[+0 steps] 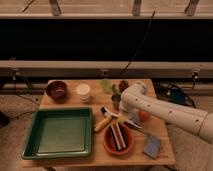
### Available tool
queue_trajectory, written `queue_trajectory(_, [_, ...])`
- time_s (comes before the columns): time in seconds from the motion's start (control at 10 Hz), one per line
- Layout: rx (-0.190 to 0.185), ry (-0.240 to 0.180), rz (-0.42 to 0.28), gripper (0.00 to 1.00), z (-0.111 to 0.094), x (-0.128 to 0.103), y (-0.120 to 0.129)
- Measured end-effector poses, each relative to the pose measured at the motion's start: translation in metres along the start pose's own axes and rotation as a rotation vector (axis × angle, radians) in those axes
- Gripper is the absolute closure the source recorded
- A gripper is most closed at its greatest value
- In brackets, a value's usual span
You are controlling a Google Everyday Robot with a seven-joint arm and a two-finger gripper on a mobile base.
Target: Wipe tray with brush
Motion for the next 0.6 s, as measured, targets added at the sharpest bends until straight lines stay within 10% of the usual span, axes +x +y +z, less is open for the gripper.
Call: queue_trajectory(0.6, [0.029,0.011,-0.002,0.20,0.012,0.012,-0.022])
